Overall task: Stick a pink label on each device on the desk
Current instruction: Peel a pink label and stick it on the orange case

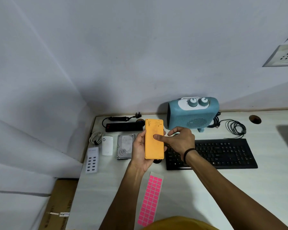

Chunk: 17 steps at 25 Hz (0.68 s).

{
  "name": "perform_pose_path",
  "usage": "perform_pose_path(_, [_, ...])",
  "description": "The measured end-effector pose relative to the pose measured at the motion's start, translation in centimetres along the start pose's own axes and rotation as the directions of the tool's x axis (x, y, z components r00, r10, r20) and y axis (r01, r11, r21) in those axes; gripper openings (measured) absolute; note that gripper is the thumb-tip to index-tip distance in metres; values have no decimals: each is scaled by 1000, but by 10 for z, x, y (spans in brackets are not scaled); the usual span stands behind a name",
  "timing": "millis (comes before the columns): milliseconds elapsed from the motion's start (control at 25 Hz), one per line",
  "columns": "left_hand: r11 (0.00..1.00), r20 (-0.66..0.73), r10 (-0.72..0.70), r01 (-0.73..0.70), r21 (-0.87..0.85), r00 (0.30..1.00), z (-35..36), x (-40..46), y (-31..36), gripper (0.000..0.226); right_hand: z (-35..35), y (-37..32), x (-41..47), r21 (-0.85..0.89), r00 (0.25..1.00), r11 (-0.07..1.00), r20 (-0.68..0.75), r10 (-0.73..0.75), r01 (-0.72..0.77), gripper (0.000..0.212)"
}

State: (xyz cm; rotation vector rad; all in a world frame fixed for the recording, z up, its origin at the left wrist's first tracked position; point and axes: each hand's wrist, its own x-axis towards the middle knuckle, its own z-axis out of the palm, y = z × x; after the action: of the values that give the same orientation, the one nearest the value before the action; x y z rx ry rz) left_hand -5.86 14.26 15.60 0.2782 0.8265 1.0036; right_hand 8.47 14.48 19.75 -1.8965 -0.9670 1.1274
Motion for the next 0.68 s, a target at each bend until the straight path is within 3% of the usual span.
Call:
perform_pose_path(160, [995,-30,-1,4,98,1000,0,-5,4,40,0,2,2,47,990,999,141,-16,9,41])
perform_pose_path(400, [973,41,71,-78,216,997,0,-8,10,28,2,3,8,80,980,995,186,-71,57,24])
perform_pose_path(560, [988,-9,14,-13,155,1000,-3,-4,10,27,4,7,16,110,968,994,244,-50,24,20])
perform_pose_path(680, [996,-58,-85,87,32,995,-14,-2,8,42,11,20,25,76,952,997,304,-18,-6,19])
